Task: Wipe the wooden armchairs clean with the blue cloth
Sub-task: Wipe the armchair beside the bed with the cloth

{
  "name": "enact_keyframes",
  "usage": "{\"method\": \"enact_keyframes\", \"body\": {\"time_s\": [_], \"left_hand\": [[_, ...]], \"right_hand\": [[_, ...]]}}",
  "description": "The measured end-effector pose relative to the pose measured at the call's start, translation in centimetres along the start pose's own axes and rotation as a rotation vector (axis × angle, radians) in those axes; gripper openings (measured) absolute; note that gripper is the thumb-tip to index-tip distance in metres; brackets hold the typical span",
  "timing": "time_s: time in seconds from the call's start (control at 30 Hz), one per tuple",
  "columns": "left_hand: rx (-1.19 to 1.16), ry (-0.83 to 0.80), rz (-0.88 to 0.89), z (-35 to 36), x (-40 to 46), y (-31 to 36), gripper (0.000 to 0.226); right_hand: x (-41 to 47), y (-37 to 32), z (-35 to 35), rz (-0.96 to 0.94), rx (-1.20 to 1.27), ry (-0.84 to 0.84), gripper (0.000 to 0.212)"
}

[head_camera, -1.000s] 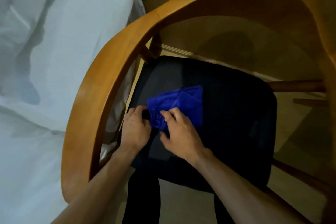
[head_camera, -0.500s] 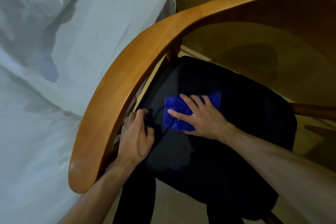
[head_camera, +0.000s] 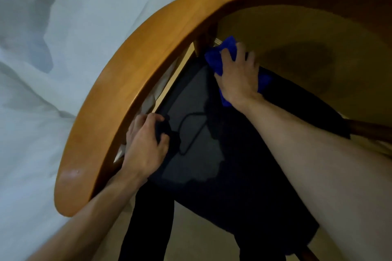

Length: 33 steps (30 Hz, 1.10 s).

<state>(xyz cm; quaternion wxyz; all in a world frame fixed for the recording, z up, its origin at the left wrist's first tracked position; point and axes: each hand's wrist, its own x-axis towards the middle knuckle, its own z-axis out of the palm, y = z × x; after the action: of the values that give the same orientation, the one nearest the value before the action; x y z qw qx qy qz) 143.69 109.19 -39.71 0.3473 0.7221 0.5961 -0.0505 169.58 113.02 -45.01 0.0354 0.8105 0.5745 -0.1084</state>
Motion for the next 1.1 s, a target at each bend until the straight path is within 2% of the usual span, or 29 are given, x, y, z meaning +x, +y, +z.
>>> {"method": "enact_keyframes", "body": {"time_s": [0.17, 0.3, 0.4, 0.5, 0.57, 0.67, 0.77, 0.83, 0.93, 1.1], "left_hand": [[0.147, -0.036, 0.062, 0.4, -1.0, -0.6, 0.042], [0.189, -0.052, -0.006, 0.7, -1.5, -1.3, 0.039], [0.186, -0.051, -0.048, 1.5, -2.3, -1.9, 0.043], [0.128, -0.02, -0.087, 2.8, -4.1, -1.9, 0.052], [0.066, 0.001, -0.055, 3.6, -5.4, -1.9, 0.051], [0.017, 0.055, 0.022, 4.0, -6.5, -2.0, 0.046], [-0.007, 0.089, 0.027, 3.7, -7.6, -1.6, 0.043], [-0.034, 0.086, 0.007, 3.6, -8.5, -1.4, 0.041], [-0.074, 0.059, -0.081, 3.4, -10.0, -1.8, 0.042], [-0.113, 0.031, -0.101, 3.4, -10.2, -2.3, 0.045]], "right_hand": [[-6.3, -2.4, 2.0, -0.179, 0.018, 0.01, 0.064], [-14.0, -3.3, 3.1, -0.387, 0.06, -0.141, 0.066], [-17.6, -2.9, 2.9, -0.561, 0.12, -0.298, 0.056], [-16.6, -1.8, 1.5, -0.628, 0.147, -0.263, 0.053], [-13.3, -0.6, 0.3, -0.526, 0.115, -0.139, 0.06], [-6.1, 2.0, -0.7, -0.138, 0.218, 0.075, 0.062], [-1.7, 1.0, -0.1, 0.107, 0.233, 0.084, 0.058], [-2.5, -2.0, 1.1, 0.167, 0.218, 0.07, 0.059], [-8.1, -6.2, 2.4, -0.047, 0.265, 0.027, 0.064], [-18.4, -6.6, 4.2, -0.511, 0.449, -0.283, 0.055]]}}
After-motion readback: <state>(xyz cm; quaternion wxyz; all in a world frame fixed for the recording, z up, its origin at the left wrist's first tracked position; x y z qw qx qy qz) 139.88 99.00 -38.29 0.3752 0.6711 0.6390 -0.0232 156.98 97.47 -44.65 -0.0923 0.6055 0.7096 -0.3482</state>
